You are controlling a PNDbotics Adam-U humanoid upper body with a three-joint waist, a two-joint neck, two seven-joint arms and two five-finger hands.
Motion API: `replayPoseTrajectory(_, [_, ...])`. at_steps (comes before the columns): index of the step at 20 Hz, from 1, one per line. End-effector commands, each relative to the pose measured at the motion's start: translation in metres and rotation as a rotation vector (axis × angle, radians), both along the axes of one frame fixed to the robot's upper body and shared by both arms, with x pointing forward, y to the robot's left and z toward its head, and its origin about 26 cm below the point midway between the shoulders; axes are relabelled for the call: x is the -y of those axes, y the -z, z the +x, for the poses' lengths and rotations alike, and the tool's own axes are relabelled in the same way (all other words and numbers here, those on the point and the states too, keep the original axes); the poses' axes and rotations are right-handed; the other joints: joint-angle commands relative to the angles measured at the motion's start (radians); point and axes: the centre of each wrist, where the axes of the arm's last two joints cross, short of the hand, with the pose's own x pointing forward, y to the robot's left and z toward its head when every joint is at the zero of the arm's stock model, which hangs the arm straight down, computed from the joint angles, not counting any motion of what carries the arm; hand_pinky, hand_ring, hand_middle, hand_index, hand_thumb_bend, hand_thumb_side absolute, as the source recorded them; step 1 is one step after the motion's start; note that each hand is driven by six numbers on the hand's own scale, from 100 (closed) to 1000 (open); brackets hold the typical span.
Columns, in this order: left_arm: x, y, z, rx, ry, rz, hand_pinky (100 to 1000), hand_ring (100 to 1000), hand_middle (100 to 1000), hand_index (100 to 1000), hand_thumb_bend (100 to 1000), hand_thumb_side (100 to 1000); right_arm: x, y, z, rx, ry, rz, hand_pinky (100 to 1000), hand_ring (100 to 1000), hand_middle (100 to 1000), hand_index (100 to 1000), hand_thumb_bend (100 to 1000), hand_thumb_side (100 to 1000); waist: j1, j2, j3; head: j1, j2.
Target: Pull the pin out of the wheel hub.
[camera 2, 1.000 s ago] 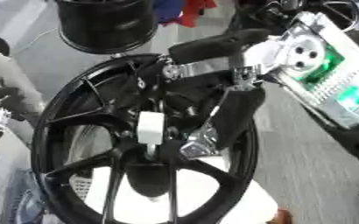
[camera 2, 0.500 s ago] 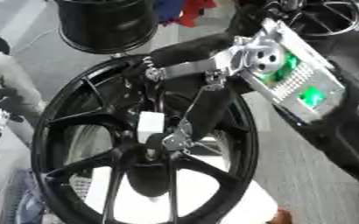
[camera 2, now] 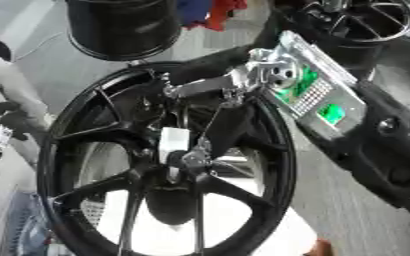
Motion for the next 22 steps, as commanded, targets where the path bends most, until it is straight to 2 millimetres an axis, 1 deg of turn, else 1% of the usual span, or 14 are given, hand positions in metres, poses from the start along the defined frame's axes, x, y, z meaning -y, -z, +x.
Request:
replayPoseTrajectory(1, [-0.001,-0.008,0.001,0.024,0.006,0.016,559,580,647,778,223,618,0.001,-0.003,0.005,0.035,0.008,-0.025,789,870,867,937,245,346,0.004,-0.01,0.001,-0.003,-0.005])
replayPoseTrajectory(11, [0.0,-0.009,0.002,0.026,0.008,0.015,560,579,646,778,220,619,0.001,0.01,0.01,0.012,0.004,-0.058,768,830,835,917,231,341,0.005,-0.007,0.001,-0.001,-0.006])
replayPoseTrajectory(18, [0.0,-0.008,0.002,0.024,0.007,0.014,560,579,646,778,219,620,0.0,0.019,0.012,-0.014,-0.007,-0.068,748,784,812,912,223,334,0.005,-0.007,0.0,-0.002,-0.008])
replayPoseTrajectory(22, [0.0,-0.008,0.001,0.024,0.006,0.014,561,579,646,778,211,622,-0.002,0.025,0.013,-0.034,-0.015,-0.064,710,744,787,899,208,321,0.005,-0.006,0.0,-0.002,-0.008])
